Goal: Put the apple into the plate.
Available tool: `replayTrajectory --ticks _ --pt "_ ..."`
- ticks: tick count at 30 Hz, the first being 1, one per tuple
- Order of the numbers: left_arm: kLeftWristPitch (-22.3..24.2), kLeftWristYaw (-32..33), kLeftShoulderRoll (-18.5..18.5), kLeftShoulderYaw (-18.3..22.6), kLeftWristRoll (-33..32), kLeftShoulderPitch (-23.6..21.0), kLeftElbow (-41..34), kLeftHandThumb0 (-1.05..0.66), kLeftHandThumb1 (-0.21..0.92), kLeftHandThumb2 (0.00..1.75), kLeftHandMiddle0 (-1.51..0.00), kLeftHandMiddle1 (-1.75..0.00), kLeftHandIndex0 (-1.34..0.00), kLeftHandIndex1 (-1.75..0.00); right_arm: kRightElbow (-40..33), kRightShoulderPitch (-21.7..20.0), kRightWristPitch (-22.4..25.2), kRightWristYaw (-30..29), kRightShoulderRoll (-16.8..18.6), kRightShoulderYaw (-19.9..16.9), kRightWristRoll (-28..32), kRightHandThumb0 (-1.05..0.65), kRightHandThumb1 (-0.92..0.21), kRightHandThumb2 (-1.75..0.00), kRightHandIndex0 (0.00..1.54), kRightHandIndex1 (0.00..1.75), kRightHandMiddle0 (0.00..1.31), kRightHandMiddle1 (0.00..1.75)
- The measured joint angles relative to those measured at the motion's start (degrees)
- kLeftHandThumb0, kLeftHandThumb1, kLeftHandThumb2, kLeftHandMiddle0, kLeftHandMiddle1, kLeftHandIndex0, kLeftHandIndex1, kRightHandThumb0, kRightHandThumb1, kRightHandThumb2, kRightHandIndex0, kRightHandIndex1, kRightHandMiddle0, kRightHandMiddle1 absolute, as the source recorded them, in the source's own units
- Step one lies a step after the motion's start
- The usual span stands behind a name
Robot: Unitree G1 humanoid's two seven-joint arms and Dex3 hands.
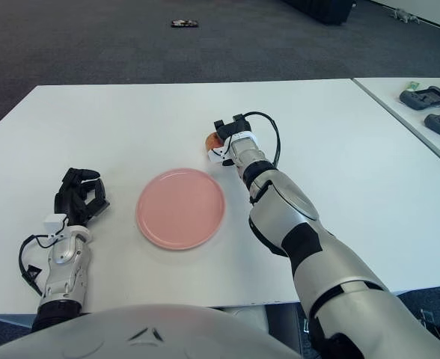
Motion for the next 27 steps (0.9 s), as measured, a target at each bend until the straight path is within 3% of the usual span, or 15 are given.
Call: replayTrajectory --ticks 4,15,27 --pt "0.09 0.0 -0.06 0.07 -0.05 0.24 -0.33 -0.42 0.51 1.08 -0.61 -1.75 -0.46 -1.75 0.18 0.0 0.07 0.01 0.09 0.03 0.1 -0.56 -0.24 -1.14 0.0 0.81 0.0 1.13" --pt "0.18 0.07 -0.23 0.43 -0.08 0.27 -0.38 -0.42 0.5 1.09 -0.62 -1.75 -0.46 -1.75 0.23 0.16 0.01 -0.02 0.19 -1.03 0.55 -0.51 -0.2 -1.2 0.0 1.0 0.0 1.31" --pt "0.68 0.1 -0.05 0.44 -0.09 0.19 -0.51 -0.42 0.5 1.09 -0.61 -1.75 -0.46 -1.75 0.27 0.83 -0.31 -0.91 0.23 -3.43 1.63 -0.48 -0.16 -1.3 0.0 1.5 0.0 1.67"
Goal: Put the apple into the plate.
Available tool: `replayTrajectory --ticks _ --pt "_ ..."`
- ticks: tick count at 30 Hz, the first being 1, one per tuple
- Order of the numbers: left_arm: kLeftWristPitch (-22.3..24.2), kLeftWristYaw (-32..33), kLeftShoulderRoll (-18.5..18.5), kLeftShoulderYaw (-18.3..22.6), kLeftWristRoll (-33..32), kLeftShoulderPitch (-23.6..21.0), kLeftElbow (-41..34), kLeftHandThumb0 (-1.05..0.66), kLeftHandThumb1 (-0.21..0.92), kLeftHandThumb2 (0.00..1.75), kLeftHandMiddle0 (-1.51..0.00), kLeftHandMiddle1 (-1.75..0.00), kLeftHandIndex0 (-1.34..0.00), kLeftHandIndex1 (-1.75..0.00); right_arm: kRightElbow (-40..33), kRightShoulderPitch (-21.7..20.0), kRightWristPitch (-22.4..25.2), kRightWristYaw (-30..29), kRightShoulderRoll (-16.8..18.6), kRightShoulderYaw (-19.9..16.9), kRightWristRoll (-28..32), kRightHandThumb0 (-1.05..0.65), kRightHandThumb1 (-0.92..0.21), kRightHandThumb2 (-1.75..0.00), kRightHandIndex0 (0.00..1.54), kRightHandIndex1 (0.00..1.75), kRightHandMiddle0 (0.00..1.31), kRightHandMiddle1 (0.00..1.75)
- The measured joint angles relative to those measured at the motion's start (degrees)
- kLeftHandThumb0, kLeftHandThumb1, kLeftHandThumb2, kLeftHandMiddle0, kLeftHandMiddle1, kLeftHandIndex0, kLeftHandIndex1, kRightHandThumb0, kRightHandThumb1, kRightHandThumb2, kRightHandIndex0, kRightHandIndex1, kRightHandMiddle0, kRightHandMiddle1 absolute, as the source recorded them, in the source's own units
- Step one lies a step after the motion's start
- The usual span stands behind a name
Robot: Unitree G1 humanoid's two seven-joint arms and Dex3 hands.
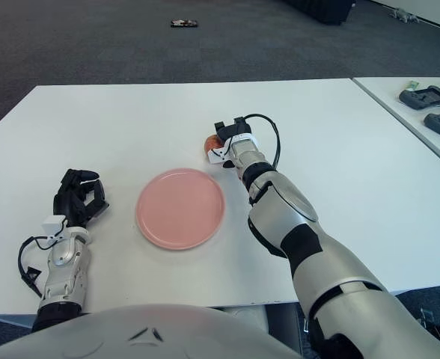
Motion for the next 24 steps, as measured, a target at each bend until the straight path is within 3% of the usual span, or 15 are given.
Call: replayTrajectory --ticks 5,13,17,21,24 --pt "-1.07 -0.17 0.45 -0.08 0.09 -0.08 1.07 -0.42 0.51 1.09 -0.64 -1.75 -0.46 -1.75 0.05 0.19 -0.32 -0.39 0.0 -0.91 0.74 -0.44 -0.15 -1.33 0.0 1.7 0.01 1.74" --pt "-2.8 -0.59 1.18 -0.23 0.17 -0.14 2.36 -0.42 0.5 1.1 -0.67 -1.75 -0.47 -1.75 0.06 0.46 -0.33 -1.35 0.14 -1.32 0.99 -0.39 -0.17 -1.34 0.05 1.74 0.02 1.75" --pt "-2.99 -0.81 1.45 -0.27 0.17 -0.19 2.67 -0.42 0.5 1.1 -0.67 -1.75 -0.47 -1.75 0.09 0.57 -0.32 -1.93 0.27 -1.42 1.0 -0.38 -0.18 -1.33 0.19 1.75 0.16 1.75" --pt "-3.01 -0.81 1.7 -0.31 0.27 -0.33 2.88 -0.42 0.5 1.1 -0.67 -1.75 -0.47 -1.75 0.12 0.72 -0.26 -2.88 0.46 -1.51 1.0 -0.43 -0.38 -1.19 0.31 1.75 0.43 1.75" --pt "-3.1 -0.8 1.92 -0.35 0.43 -0.39 3.09 -0.42 0.49 1.11 -0.67 -1.75 -0.47 -1.75 0.14 0.73 -0.1 -3.82 0.69 -1.48 0.96 -0.18 -0.27 -1.33 0.51 1.75 0.51 1.69"
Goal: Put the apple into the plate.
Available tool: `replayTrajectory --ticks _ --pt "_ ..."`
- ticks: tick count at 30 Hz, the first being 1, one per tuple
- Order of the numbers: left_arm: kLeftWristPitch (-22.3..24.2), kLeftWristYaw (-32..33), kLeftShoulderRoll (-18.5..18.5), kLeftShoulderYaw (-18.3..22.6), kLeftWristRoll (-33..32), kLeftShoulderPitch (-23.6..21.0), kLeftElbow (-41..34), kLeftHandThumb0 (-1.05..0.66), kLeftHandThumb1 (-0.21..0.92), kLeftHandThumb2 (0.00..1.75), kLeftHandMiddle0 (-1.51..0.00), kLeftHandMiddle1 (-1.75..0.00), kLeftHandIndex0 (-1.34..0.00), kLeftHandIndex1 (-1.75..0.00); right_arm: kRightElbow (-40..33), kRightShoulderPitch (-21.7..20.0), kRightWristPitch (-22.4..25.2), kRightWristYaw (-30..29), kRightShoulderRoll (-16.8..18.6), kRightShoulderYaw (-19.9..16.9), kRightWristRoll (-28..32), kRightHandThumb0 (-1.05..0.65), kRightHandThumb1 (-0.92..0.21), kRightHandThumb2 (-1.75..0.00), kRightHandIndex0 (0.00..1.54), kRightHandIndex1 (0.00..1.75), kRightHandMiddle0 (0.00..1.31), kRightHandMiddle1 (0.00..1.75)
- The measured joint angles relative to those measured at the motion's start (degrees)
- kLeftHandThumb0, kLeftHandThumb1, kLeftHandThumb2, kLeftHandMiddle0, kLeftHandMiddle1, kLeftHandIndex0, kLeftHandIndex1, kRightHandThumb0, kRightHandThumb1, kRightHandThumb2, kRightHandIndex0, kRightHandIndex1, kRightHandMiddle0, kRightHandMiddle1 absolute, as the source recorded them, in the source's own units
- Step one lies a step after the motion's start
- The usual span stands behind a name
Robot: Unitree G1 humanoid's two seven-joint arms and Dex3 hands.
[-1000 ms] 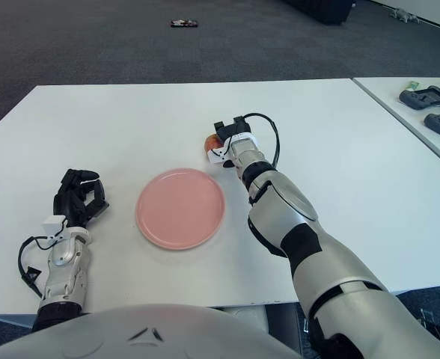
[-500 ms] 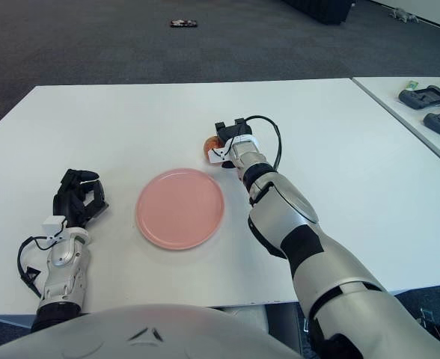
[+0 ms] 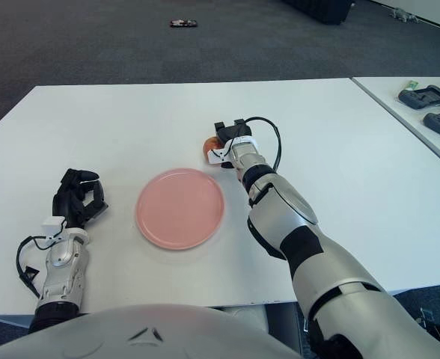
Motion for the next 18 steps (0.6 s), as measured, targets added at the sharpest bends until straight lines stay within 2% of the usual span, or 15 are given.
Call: replayTrajectory --ticks 2,6,11,18 --pt "-0.07 0.0 0.1 -0.06 0.23 -0.03 0.13 -0.42 0.49 1.11 -0.67 -1.75 -0.47 -1.75 0.05 0.06 0.21 -0.87 0.24 0.2 -0.19 -0.08 -0.15 -1.49 0.69 1.75 0.55 1.7" --pt "-0.12 0.0 0.33 -0.2 0.58 -0.07 0.37 -0.42 0.49 1.11 -0.66 -1.75 -0.47 -1.75 0.08 0.13 0.43 -2.43 0.77 0.59 -0.37 -0.02 -0.03 -1.62 0.83 1.68 0.62 1.73" --pt "-0.13 0.0 0.53 -0.27 0.72 -0.22 0.6 -0.42 0.49 1.11 -0.66 -1.75 -0.47 -1.75 0.08 0.16 0.45 -4.2 1.38 0.81 -0.42 -0.01 0.04 -1.69 0.91 1.63 0.66 1.74" --pt "-0.27 -0.08 0.67 -0.21 0.3 -0.53 0.96 -0.42 0.49 1.11 -0.68 -1.75 -0.47 -1.75 0.08 0.22 0.25 -5.43 1.85 0.42 -0.03 -0.01 0.06 -1.71 0.93 1.65 0.66 1.75"
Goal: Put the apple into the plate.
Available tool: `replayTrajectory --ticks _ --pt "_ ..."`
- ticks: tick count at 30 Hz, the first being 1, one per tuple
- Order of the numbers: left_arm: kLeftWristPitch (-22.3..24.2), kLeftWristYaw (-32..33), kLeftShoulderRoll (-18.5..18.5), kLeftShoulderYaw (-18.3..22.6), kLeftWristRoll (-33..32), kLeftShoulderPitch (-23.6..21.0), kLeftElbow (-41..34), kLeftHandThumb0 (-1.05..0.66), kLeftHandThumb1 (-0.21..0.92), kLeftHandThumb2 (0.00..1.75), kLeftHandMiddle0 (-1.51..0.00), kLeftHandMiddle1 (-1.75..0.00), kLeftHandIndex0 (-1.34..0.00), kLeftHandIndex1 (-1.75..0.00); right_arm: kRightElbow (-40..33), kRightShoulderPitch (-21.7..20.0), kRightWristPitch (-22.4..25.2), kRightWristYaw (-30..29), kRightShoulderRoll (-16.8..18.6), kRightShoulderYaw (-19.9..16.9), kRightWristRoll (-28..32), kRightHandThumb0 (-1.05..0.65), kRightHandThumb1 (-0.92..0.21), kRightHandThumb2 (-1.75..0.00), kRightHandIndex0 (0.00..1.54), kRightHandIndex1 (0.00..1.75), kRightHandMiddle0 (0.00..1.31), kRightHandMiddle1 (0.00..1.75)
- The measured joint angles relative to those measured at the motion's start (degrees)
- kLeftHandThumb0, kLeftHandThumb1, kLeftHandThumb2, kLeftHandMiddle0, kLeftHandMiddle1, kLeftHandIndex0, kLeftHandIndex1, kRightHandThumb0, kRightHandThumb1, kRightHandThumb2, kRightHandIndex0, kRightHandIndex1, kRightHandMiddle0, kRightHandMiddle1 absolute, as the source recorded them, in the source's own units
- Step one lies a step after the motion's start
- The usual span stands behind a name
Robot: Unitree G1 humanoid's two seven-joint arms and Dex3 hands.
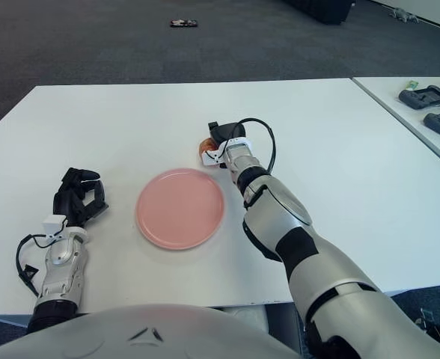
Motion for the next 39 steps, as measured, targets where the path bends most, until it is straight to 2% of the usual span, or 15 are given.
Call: replayTrajectory --ticks 7,14,19,27,39 --pt "0.01 -0.11 0.04 0.14 -0.66 -0.08 0.12 -0.42 0.49 1.11 -0.68 -1.75 -0.47 -1.75 0.0 0.23 -0.18 -0.47 0.27 -2.0 1.12 -0.01 0.05 -1.71 0.92 1.67 0.65 1.75" --pt "0.01 -0.42 0.05 0.3 -0.85 -0.17 0.2 -0.42 0.49 1.1 -0.69 -1.75 -0.47 -1.75 -0.01 0.57 0.75 -0.45 1.33 -6.18 4.86 -0.01 0.04 -1.71 0.92 1.67 0.64 1.75" --pt "0.01 -0.44 0.1 0.3 -0.83 -0.23 0.26 -0.42 0.5 1.1 -0.69 -1.75 -0.47 -1.75 -0.03 0.64 1.58 -0.45 2.22 -10.5 8.92 -0.01 0.06 -1.72 0.93 1.67 0.66 1.75" --pt "-0.05 -0.51 0.2 0.42 -0.84 -0.42 0.61 -0.42 0.51 1.08 -0.66 -1.75 -0.46 -1.75 -0.33 0.8 1.76 -0.47 4.0 -21.7 19.34 0.0 0.09 -1.74 0.95 1.66 0.67 1.75" --pt "-0.05 -0.99 0.39 0.4 -0.89 -0.54 0.77 -0.42 0.52 1.08 -0.68 -1.75 -0.45 -1.75 -1.03 0.78 1.3 0.97 5.7 -31.17 27.96 0.0 0.09 -1.75 0.96 1.65 0.67 1.75"
